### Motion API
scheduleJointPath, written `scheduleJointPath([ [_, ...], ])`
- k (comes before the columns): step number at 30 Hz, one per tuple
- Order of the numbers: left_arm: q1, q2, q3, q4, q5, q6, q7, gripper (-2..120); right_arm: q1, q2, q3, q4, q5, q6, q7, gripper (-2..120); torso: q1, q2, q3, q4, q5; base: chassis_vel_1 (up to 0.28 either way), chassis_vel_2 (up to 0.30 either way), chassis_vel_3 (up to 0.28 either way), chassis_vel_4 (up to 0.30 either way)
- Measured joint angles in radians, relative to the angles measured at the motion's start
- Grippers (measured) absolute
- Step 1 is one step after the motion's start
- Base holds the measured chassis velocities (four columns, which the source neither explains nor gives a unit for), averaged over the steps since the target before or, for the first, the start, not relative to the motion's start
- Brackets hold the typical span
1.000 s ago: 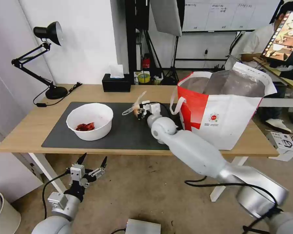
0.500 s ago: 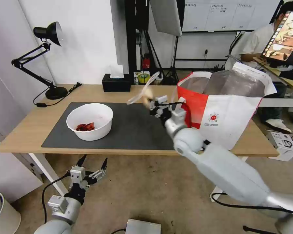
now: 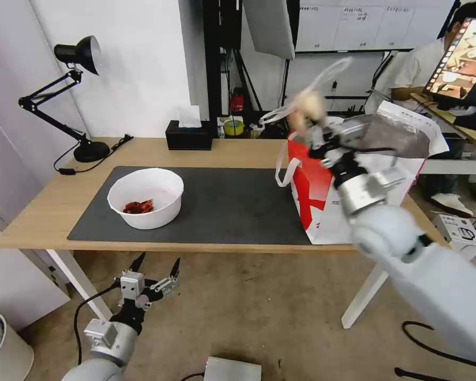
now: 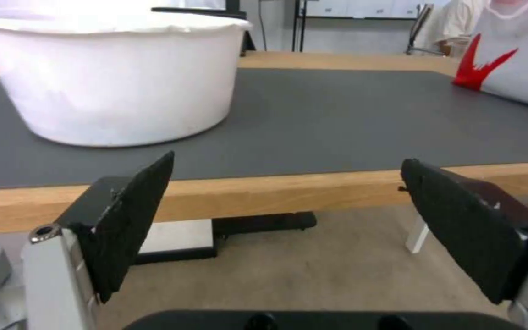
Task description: Pick up the trash from the table and place it into the takeout bag.
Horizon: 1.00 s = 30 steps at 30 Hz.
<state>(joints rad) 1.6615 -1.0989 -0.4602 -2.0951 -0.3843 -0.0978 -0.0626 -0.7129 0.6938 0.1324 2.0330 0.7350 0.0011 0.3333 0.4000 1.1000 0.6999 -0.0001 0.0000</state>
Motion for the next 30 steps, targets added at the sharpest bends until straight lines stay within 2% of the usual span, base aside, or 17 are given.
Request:
scheduleJointPath([
  [5,-0.007,0.002,0.014,0.000,0.004,0.001,0.000,100,-0.045,-0.029,0.057,-0.025,0.032,-0.016,0.017,4,0.000,0.000,0.000,-0.0001,0.0003,0.000,0.000,0.000,0.000],
  [8,-0.012,0.009,0.018,0.000,0.004,0.001,-0.001,100,-0.053,-0.042,0.076,-0.035,0.137,-0.071,0.067,4,0.000,0.000,0.000,0.0001,0.0002,0.000,0.000,0.000,0.000],
  [9,-0.012,0.009,0.018,0.000,0.004,0.001,-0.001,100,-0.053,-0.042,0.076,-0.035,0.137,-0.071,0.067,4,0.000,0.000,0.000,0.0001,0.0002,0.000,0.000,0.000,0.000],
  [12,-0.014,0.011,0.020,-0.002,0.004,0.001,-0.002,100,-0.038,-0.051,0.081,-0.046,0.250,-0.152,0.124,4,0.000,0.000,0.000,0.0000,0.0000,0.000,0.000,0.000,0.000],
  [22,-0.015,0.014,0.019,0.002,0.001,0.001,-0.003,100,0.019,-0.055,0.069,-0.068,0.360,-0.210,0.176,4,0.000,0.000,0.000,0.0002,-0.0001,0.000,0.000,0.000,0.000],
  [26,-0.017,0.015,0.018,0.003,0.000,0.001,-0.003,100,0.020,-0.058,0.070,-0.062,0.370,-0.217,0.176,14,0.000,0.000,0.000,0.0001,-0.0001,0.000,0.000,0.000,0.000],
  [27,-0.018,0.015,0.018,0.004,-0.001,0.000,-0.003,100,0.020,-0.059,0.070,-0.060,0.372,-0.217,0.177,21,0.000,0.000,0.000,0.0002,0.0000,0.000,0.000,0.000,0.000],
  [29,-0.018,0.016,0.018,0.004,-0.001,0.000,-0.003,100,0.020,-0.059,0.070,-0.060,0.372,-0.217,0.178,22,0.000,0.000,0.000,0.0001,-0.0001,0.000,0.000,0.000,0.000],
  [30,-0.018,0.016,0.018,0.004,-0.001,0.000,-0.003,100,0.019,-0.059,0.072,-0.059,0.372,-0.217,0.181,29,0.000,0.000,0.000,0.0002,-0.0001,0.000,0.000,0.000,0.000],
])
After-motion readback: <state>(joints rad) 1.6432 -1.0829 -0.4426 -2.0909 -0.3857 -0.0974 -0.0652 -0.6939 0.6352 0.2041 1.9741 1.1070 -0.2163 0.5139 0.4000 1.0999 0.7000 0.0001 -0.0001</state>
